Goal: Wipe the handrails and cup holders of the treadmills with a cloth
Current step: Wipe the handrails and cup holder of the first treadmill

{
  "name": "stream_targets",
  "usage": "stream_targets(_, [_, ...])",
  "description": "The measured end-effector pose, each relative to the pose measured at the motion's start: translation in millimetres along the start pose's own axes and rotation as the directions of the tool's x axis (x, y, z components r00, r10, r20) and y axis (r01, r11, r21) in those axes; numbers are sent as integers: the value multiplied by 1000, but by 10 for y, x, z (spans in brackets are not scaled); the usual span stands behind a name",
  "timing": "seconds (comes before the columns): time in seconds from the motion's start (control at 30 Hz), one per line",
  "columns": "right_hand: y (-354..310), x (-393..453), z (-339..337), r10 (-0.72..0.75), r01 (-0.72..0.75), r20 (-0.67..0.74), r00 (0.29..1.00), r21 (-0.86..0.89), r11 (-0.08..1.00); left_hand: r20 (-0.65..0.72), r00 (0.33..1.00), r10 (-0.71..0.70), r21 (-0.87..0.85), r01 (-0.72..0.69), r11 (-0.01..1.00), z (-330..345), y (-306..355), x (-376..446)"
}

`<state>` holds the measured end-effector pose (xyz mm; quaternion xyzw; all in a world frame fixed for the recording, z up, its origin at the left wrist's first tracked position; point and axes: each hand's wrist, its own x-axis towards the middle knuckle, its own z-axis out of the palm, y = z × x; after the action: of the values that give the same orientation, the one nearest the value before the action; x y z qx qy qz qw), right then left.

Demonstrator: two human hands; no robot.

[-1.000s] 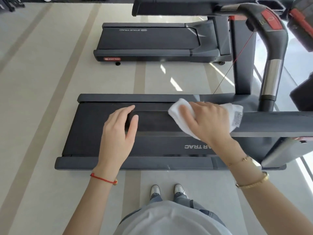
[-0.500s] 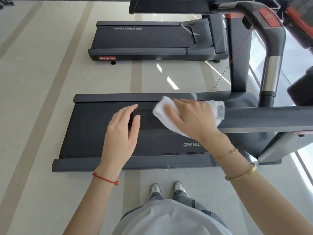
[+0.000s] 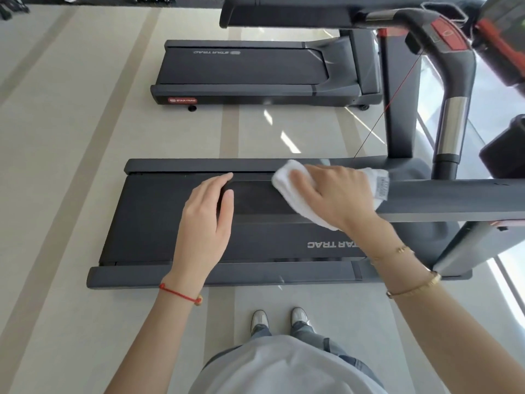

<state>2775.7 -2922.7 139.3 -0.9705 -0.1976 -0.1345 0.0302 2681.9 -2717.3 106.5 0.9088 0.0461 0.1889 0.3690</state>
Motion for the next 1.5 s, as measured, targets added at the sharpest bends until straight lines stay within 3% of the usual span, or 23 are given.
stream_targets(0.13, [-380,-28,52,-164,171,-85,983,89,981,0,1000,-2,-10,2,1000,10,-6,-2])
stream_targets(0.27, [-69,-195,80,-322,341,-160,933,112,933,-3,1000,1,-6,-1,1000,0,-12,-4])
stream_targets(0.33, [185,-243,60,-255,272,-193,947,66,960,0,1000,-4,-5,4,1000,-5,-9,2])
stream_targets(0.4, [298,-203,9,-82,93,-197,977,45,995,9,1000,-9,3,9,1000,-7,-2,3])
stream_targets(0.47, [158,-70,-11,33,-31,-84,996,24,999,12,1000,-7,12,7,1000,-8,-2,5])
stream_targets(0.5, [22,-8,4,18,-17,-8,1000,28,999,13,1000,-4,14,4,1000,-5,-2,3])
stream_targets(0.57, [-280,51,42,-123,121,30,992,72,990,12,1000,1,10,-1,1000,0,-7,-1])
stream_targets(0.63, [-437,8,54,-243,245,-35,969,94,965,12,1000,-2,-8,2,1000,-4,-10,-4])
stream_targets(0.77, [-88,-195,93,-393,409,-150,907,89,908,3,1000,-12,1,12,1000,-8,-5,2])
stream_targets(0.83, [170,-263,92,-298,312,-198,934,41,949,-2,1000,-13,1,13,1000,-8,-3,3])
stream_targets(0.93, [245,-123,49,-23,15,-157,987,-53,998,-2,1000,-11,8,11,1000,-9,8,2])
stream_targets(1.0, [44,-9,57,-30,23,-50,998,-135,991,-3,1000,-5,14,5,1000,-10,14,3])
stream_targets(1.03, [-94,6,70,-77,73,-35,996,-92,993,-3,1000,-2,17,2,1000,-9,15,4])
stream_targets(1.13, [-334,-91,98,-216,235,-140,966,132,963,-6,1000,1,30,-1,1000,-4,24,6])
stream_targets(1.23, [-95,-225,107,-323,348,-215,922,90,933,-31,999,13,80,-10,997,17,63,22])
stream_targets(1.3, [288,-325,93,-254,273,-249,935,47,961,-53,998,41,151,-32,988,51,119,41])
stream_targets(1.43, [953,-331,2,94,-89,-259,961,33,996,-35,994,100,264,-87,961,199,319,74])
stream_targets(1.5, [860,-257,11,94,-98,-208,974,-7,995,-21,992,121,326,-107,939,306,440,91])
